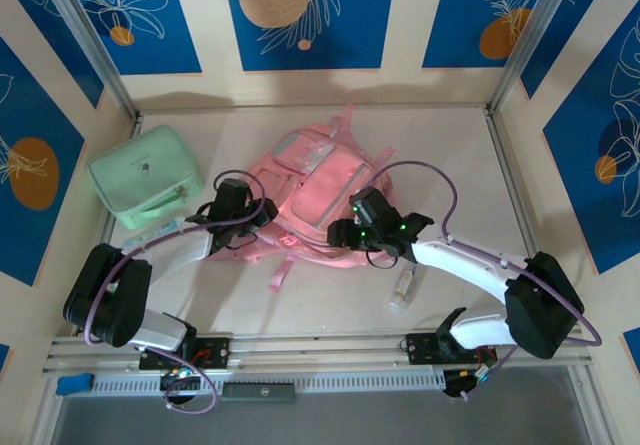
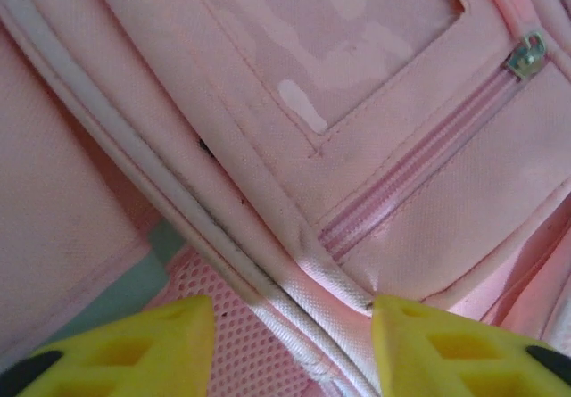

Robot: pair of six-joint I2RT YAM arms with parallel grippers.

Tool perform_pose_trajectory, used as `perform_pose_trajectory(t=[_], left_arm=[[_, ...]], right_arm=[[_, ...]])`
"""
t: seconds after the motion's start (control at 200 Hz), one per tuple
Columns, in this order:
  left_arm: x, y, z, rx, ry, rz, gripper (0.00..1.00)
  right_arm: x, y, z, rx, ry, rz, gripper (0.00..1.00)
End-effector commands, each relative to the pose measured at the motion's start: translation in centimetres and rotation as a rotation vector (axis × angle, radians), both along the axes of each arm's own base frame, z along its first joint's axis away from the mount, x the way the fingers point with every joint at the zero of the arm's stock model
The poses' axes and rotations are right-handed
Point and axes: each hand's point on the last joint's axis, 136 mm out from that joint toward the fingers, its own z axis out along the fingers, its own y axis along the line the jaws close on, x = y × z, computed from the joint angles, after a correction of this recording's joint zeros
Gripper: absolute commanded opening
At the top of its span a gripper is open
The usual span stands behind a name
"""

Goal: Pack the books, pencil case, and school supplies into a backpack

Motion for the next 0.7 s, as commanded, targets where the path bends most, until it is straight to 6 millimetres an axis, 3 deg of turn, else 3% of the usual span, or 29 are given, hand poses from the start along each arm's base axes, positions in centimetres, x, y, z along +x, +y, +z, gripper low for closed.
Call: perform_pose_trajectory(t=[0.0, 0.215, 0.325, 0.44, 0.51, 0.605, 0.695], left_arm=[[0.8, -0.5, -0.1, -0.076, -0.025, 0.034, 0.44], [0.2, -4.3, -0.7, -0.123, -0.015, -0.026, 0.36], [-0.6, -6.7, -0.5, -0.145, -0.022, -0.058, 0.35], [-1.1, -8.6, 0.1, -0.173, -0.04, -0.092, 0.33], [-1.2, -8.4, 0.2, -0.168, -0.043, -0.09, 0.33], [-1.4, -7.4, 0.4, -0.144, -0.058, -0.071, 0.33], [-1.7, -6.4, 0.5, -0.122, -0.051, -0.059, 0.33]], right_arm=[[1.5, 0.1, 0.6, 0.011, -0.047, 0.024, 0.62], [5.5, -1.9, 1.6, 0.008, -0.07, 0.012, 0.63], [6.2, -3.3, 2.8, -0.036, -0.066, -0.016, 0.66], [5.4, -5.1, 3.3, -0.115, -0.021, -0.084, 0.68], [4.1, -5.5, 3.3, -0.161, 0.013, -0.119, 0.69], [2.0, -5.2, 3.0, -0.232, 0.065, -0.185, 0.69], [0.5, -3.0, 2.7, -0.244, 0.071, -0.194, 0.68]])
